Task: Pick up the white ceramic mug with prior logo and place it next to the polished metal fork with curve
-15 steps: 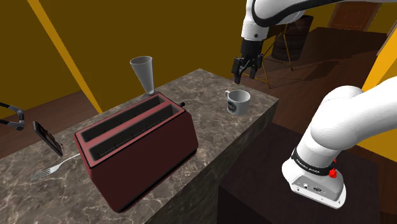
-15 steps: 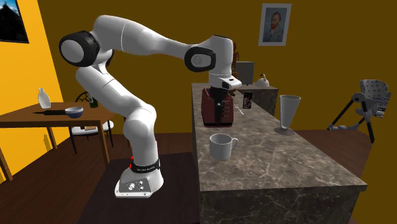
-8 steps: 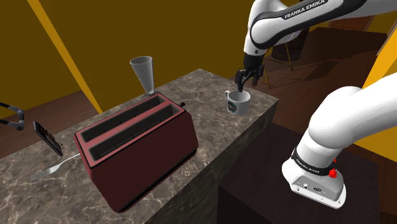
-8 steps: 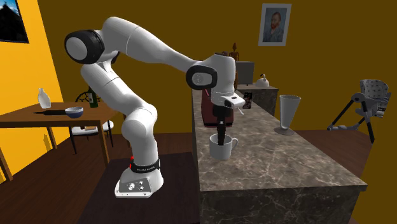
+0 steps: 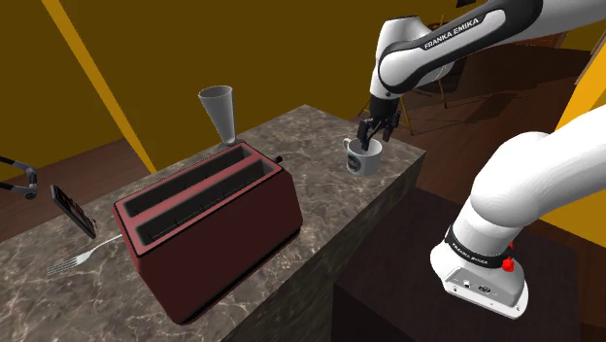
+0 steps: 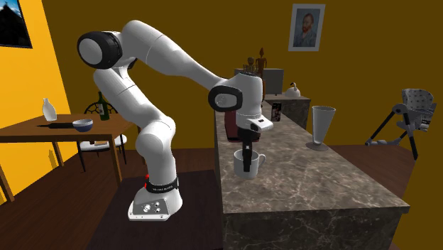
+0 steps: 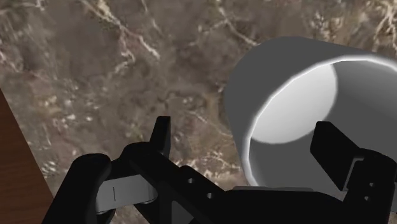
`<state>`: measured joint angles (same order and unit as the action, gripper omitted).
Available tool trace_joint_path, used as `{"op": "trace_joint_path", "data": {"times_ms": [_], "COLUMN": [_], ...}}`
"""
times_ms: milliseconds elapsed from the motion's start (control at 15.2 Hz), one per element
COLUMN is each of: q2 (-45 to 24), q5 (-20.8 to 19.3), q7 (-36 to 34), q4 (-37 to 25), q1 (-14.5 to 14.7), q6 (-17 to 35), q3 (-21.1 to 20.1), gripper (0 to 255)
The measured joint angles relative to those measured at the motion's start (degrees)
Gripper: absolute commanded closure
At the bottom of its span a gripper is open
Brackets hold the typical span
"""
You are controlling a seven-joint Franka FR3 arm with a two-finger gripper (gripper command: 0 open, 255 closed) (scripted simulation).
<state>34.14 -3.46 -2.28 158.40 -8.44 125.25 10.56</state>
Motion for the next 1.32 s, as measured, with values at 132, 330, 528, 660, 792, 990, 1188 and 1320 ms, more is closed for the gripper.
{"op": "trace_joint_path", "data": {"times_ms": [132, 330, 528, 660, 792, 990, 1188, 1320], "q2": [-0.1, -0.1, -0.1, -0.1, -0.1, -0.1, 0.5, 1.2], "q5": [0.0, 0.0, 0.0, 0.0, 0.0, 0.0, 0.0, 0.1], "q7": [0.0, 0.0, 0.0, 0.0, 0.0, 0.0, -0.1, -0.2], "q4": [0.2, 0.2, 0.2, 0.2, 0.2, 0.2, -0.4, -1.4], "q1": [0.0, 0.0, 0.0, 0.0, 0.0, 0.0, 0.0, 0.0], "q6": [0.3, 0.3, 0.3, 0.3, 0.3, 0.3, -0.8, -2.5], "q3": [0.0, 0.0, 0.0, 0.0, 0.0, 0.0, -0.1, -0.3], "gripper": [0, 0, 255, 255, 255, 255, 255, 255]}}
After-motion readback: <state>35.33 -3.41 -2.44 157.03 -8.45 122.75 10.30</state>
